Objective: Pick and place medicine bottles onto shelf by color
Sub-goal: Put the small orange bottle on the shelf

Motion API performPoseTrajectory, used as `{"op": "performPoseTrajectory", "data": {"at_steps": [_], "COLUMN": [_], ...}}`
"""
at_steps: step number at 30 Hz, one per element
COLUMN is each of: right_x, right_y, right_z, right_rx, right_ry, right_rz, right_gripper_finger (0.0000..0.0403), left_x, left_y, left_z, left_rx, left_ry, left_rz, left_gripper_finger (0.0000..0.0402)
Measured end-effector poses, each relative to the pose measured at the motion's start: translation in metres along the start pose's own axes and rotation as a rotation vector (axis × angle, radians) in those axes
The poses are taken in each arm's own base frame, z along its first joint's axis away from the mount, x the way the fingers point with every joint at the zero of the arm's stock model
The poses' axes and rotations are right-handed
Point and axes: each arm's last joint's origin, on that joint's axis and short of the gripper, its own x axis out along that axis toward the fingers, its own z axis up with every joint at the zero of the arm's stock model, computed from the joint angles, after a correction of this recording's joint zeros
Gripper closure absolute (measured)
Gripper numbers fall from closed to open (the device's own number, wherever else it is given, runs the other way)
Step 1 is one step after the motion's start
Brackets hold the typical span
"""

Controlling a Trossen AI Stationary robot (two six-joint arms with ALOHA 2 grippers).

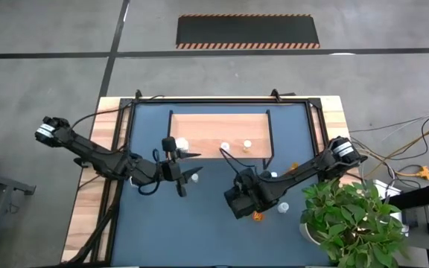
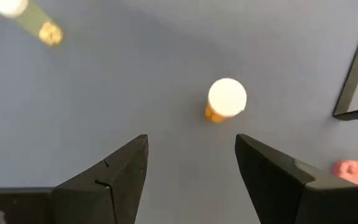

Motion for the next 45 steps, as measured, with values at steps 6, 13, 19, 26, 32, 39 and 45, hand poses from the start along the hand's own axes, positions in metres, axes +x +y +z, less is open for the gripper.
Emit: {"op": "performPoseTrajectory", "data": {"at_steps": [6, 13, 19, 26, 32, 39, 45], "right_x": [0.014, 0.025, 0.028, 0.043, 0.051, 0.051, 0.052], "right_y": [0.001, 0.002, 0.003, 0.004, 0.004, 0.003, 0.003], "right_z": [-0.006, -0.010, -0.011, -0.019, -0.022, -0.021, -0.021], "right_rx": [0.031, 0.036, 0.040, 0.025, 0.012, 0.005, -0.002], "right_ry": [-0.060, -0.136, -0.170, -0.184, -0.183, -0.193, -0.215], "right_rz": [-0.055, -0.090, -0.097, -0.137, -0.163, -0.171, -0.175], "right_gripper_finger": [0.0172, 0.0172, 0.0172, 0.0172, 0.0172, 0.0173, 0.0199], "left_x": [-0.009, -0.009, -0.009, -0.009, -0.009, -0.009, -0.009], "left_y": [0.006, 0.006, 0.005, 0.005, 0.005, 0.005, 0.005], "left_z": [0.001, 0.000, 0.000, 0.000, -0.001, -0.002, -0.002], "left_rx": [-0.043, -0.048, -0.045, -0.045, -0.044, -0.042, -0.041], "left_ry": [-0.029, -0.025, -0.022, -0.022, -0.022, -0.019, -0.019], "left_rz": [0.001, -0.001, -0.002, -0.002, -0.002, -0.003, -0.003], "left_gripper_finger": [0.0228, 0.0228, 0.0228, 0.0228, 0.0228, 0.0228, 0.0228]}}
